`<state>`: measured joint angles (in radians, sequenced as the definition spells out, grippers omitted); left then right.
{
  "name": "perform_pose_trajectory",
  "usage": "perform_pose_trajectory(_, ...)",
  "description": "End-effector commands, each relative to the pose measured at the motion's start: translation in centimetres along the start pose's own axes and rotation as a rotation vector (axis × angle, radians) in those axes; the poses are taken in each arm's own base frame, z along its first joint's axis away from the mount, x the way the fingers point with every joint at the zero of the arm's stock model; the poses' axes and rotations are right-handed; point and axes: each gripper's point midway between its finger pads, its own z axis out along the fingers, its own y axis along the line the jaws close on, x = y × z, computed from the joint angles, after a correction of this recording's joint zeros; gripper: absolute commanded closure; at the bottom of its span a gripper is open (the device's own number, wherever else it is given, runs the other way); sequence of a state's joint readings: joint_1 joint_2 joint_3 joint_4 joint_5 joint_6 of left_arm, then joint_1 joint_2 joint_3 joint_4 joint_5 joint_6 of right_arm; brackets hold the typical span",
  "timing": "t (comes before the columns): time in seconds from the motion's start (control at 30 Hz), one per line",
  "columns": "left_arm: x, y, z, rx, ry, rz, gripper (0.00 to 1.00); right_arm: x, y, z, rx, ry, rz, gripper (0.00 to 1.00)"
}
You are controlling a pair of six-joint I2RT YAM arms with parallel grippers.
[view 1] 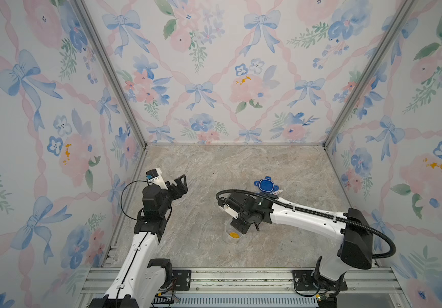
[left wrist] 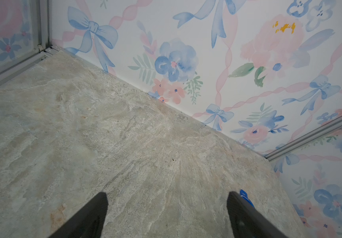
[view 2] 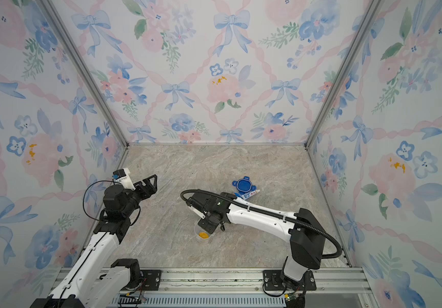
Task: Pack away toiletry kits
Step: Adjust the container at the center of the board.
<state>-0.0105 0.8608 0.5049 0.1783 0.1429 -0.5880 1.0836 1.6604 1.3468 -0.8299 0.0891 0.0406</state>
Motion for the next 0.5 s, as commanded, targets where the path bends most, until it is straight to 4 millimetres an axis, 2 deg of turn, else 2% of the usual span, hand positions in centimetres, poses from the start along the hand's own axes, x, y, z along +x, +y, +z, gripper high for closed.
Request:
perform_pose_trajectory(0.0,0.0,-0.4,0.0,0.013,-0.007,0.015,0.07,0.4,0.3,-0.1,0.008,0.040,-0.032,0.86)
perform_pose_trajectory(0.17,0.0,-0.8,0.0,0.020,-0.009,0.027,0.07,0.0,0.0,-0.6,0.020,0.018,-0.033,0.70)
perform_pose_trajectory(0.4,0.2,-1.3,0.0,0.031,-0.006,0.040,0.06,-1.0,-0.3,-1.6,0.032,-0.017,-0.025,0.63)
perform_pose_trajectory(0.47,0.3,-1.5,0.0,0.035,-0.003,0.045,0.06,-1.2,-0.7,-2.8,0.047,-0.045,-0.019,0.61)
